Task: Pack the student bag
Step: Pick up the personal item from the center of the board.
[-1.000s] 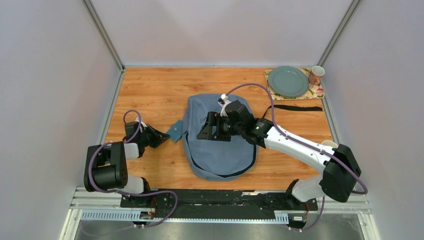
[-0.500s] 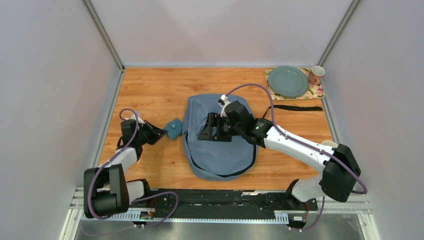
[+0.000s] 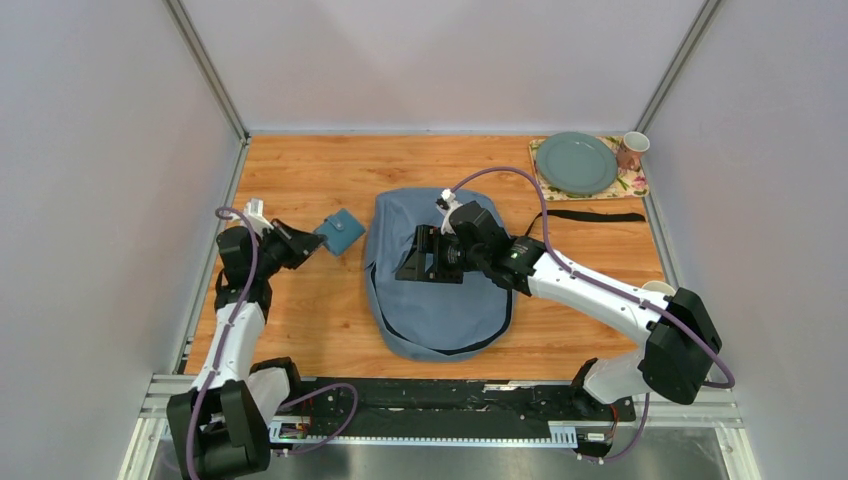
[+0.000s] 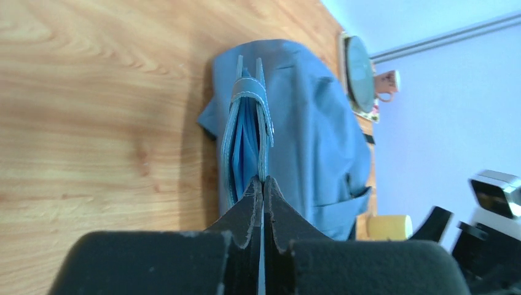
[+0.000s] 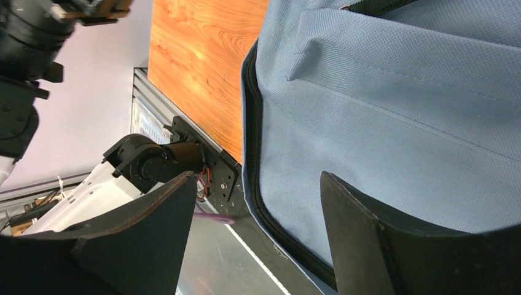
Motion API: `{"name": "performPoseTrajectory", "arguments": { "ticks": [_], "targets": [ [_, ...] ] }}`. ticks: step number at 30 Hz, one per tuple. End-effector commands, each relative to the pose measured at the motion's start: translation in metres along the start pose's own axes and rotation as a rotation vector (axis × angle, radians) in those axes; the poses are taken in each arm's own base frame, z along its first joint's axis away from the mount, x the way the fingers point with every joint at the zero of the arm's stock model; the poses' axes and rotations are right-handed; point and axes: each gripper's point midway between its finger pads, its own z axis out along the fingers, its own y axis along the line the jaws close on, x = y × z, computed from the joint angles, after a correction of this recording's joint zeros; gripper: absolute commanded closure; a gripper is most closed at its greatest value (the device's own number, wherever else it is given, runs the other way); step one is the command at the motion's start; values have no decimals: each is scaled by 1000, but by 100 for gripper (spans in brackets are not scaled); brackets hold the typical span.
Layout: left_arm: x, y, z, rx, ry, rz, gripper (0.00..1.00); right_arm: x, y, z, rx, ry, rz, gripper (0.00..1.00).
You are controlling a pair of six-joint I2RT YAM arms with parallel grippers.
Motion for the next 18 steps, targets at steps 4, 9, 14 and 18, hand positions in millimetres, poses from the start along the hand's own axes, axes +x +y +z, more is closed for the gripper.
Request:
{"name": "performPoseTrajectory", "arguments": {
  "ticks": [4, 9, 14, 18],
  "targets": [
    [-34, -93, -27, 289, -28, 118, 100, -28, 27, -20, -70, -87, -59, 23],
    [-32, -139, -48, 494, 7, 190, 100, -48, 30, -34, -112, -166, -57, 22],
    [-23, -153, -58, 608, 8, 102, 100, -66, 50, -44, -219, -253, -6, 21],
    [-12, -165, -57, 668, 9, 77, 100, -69, 67, -39, -369, -294, 97, 21]
  ]
}}
